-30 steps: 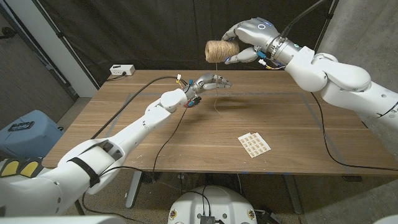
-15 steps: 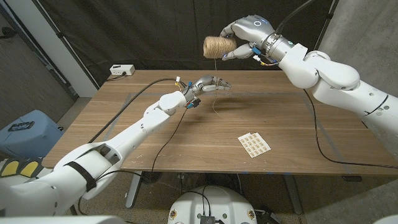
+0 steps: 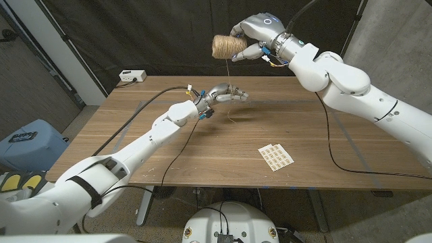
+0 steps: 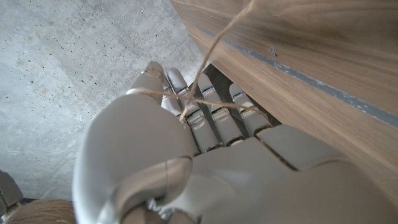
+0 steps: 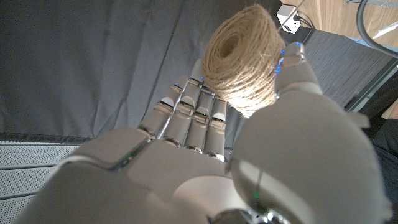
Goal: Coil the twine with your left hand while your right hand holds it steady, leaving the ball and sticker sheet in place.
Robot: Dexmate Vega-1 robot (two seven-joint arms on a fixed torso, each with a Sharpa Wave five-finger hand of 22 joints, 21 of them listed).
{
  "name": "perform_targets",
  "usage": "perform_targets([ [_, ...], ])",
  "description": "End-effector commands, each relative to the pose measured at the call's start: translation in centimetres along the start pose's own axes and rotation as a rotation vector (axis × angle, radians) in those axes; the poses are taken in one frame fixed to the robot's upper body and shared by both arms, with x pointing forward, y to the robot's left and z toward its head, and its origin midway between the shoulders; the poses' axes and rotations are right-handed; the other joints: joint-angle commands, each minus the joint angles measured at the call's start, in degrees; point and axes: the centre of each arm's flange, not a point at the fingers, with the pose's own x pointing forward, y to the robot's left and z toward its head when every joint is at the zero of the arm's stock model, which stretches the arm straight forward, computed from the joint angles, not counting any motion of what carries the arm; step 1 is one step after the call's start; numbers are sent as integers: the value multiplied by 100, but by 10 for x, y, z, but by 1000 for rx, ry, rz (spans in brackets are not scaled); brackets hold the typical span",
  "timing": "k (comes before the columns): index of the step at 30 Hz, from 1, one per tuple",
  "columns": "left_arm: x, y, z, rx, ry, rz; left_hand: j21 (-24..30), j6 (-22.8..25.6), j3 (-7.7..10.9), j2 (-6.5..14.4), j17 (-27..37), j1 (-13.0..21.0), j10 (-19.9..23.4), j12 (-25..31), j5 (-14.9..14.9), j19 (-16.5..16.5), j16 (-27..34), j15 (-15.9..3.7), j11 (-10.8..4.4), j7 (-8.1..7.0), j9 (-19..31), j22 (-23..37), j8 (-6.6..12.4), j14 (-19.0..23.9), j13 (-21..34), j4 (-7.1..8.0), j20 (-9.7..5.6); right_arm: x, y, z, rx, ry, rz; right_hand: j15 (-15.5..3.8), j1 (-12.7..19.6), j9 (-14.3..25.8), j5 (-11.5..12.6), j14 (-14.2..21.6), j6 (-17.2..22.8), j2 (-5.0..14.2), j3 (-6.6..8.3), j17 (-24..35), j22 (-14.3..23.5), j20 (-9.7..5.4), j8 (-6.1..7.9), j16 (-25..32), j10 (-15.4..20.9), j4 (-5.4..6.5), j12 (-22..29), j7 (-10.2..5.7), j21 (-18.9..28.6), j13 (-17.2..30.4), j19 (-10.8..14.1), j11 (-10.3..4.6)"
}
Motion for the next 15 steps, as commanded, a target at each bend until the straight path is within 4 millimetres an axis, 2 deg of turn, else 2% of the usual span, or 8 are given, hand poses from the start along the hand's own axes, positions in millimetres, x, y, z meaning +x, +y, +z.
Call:
perform_targets([
  [1,-15,4,-2,1,3,-6,4,3,-23,28,18,29,5,-5,22,16,-5,32,18,1,30,6,-19,22,21,17,7,27,16,4,22,5,14,-780,689,11,33,53,1019,735,2,18,17,-71,22,-3,840,10,27,-997,-2,15,-6,-814],
  [8,-18,0,0,0,17,0,4,8,-24,30,19,28,-3,-11,23,15,-7,26,19,4,30,6,-18,23,23,17,11,33,24,-4,49,11,12,-784,694,11,33,62,1029,735,-2,27,17,-72,24,0,838,5,24,-989,-1,19,-2,-808],
  [15,-11,-10,9,-6,4,2,5,11,-29,26,18,23,0,-13,22,17,-14,31,14,8,30,6,-18,17,24,19,10,34,29,-13,62,12,17,-789,706,11,32,62,1020,735,-5,37,17,-74,19,1,831,-2,24,-997,-2,30,-4,-812],
])
